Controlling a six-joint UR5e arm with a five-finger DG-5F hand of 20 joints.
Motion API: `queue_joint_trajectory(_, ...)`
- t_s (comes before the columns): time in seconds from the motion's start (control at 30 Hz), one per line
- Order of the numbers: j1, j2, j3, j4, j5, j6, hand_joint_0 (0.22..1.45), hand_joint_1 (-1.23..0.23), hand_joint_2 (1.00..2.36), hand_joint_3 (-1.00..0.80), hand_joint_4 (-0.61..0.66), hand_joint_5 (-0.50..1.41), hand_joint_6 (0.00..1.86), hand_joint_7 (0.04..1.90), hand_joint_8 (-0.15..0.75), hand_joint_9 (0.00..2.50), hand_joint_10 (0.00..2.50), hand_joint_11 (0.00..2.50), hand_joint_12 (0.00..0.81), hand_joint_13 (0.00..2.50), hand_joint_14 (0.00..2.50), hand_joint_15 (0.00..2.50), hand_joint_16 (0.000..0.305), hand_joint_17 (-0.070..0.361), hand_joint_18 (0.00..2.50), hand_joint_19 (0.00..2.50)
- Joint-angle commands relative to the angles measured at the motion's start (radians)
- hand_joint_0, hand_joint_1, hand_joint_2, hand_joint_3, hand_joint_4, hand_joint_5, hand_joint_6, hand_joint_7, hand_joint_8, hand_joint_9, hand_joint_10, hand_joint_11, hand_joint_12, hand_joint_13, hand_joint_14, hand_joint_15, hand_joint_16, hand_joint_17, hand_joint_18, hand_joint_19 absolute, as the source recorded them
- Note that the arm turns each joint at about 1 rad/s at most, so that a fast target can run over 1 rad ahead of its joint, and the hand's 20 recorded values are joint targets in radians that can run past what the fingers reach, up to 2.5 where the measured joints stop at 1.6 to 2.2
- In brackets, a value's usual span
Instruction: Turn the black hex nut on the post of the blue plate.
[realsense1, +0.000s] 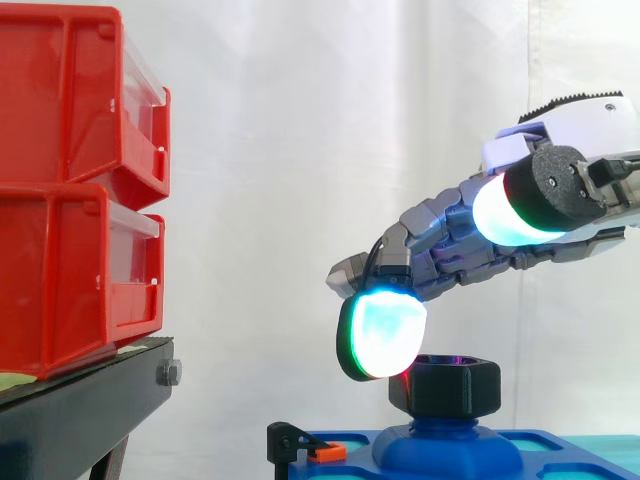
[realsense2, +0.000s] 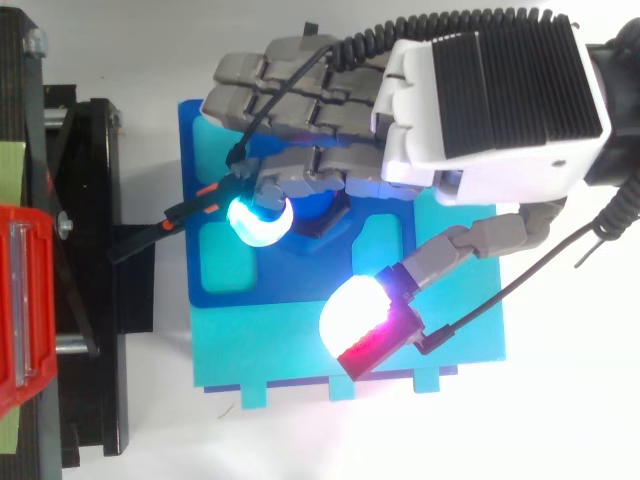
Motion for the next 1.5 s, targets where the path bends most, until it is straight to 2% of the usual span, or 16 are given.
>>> queue_joint_trajectory(0.0,-0.001,0.001,0.000,0.003,0.002,0.019,0.50,-0.24,1.00,-0.50,0.24,-0.20,0.50,0.86,0.236,0.08,0.00,0.00,0.355,0.00,0.00,0.00,0.049,0.111,0.00,0.14)
queue_joint_trajectory(0.23,-0.007,0.001,0.000,0.028,0.004,0.029,0.50,-0.24,1.00,-0.50,0.24,-0.20,0.50,0.87,0.237,0.08,0.00,0.00,0.356,0.00,0.00,0.00,0.050,0.112,0.00,0.15)
queue_joint_trajectory(0.53,-0.025,-0.001,0.000,0.039,0.004,0.026,0.50,-0.24,1.00,-0.50,0.24,-0.20,0.50,0.87,0.237,0.08,0.00,0.00,0.354,0.00,0.00,0.00,0.050,0.112,0.00,0.15)
queue_joint_trajectory(0.63,-0.025,-0.001,0.001,0.042,0.004,0.026,0.50,-0.24,1.00,-0.50,0.24,-0.20,0.50,0.87,0.238,0.08,0.00,0.00,0.354,0.00,0.00,0.00,0.050,0.112,0.00,0.15)
queue_joint_trajectory(0.87,-0.025,-0.010,0.000,0.062,0.037,0.025,0.50,-0.24,1.00,-0.50,0.24,-0.20,0.50,0.87,0.239,0.08,0.00,0.00,0.354,0.00,0.00,0.00,0.050,0.113,0.00,0.16)
queue_joint_trajectory(0.97,-0.024,-0.035,0.001,0.076,0.036,0.029,0.50,-0.24,1.00,-0.50,0.24,-0.20,0.50,0.87,0.240,0.08,0.00,0.00,0.355,0.00,0.00,0.00,0.050,0.113,0.00,0.16)
queue_joint_trajectory(1.0,-0.024,-0.050,0.001,0.099,0.037,0.040,0.50,-0.24,1.00,-0.50,0.24,-0.20,0.50,0.86,0.239,0.08,0.00,0.00,0.354,0.00,0.00,0.00,0.050,0.112,0.00,0.16)
queue_joint_trajectory(1.3,-0.027,-0.050,0.001,0.088,0.034,0.043,0.50,-0.24,1.00,-0.50,0.24,-0.20,0.50,0.87,0.239,0.08,0.00,0.00,0.354,0.00,0.00,0.00,0.050,0.112,0.00,0.15)
queue_joint_trajectory(1.47,-0.028,-0.048,0.001,0.089,0.034,0.046,0.50,-0.24,1.00,-0.50,0.25,-0.20,0.50,0.93,0.238,0.08,0.00,0.00,0.353,0.00,0.00,0.00,0.050,0.112,0.00,0.15)
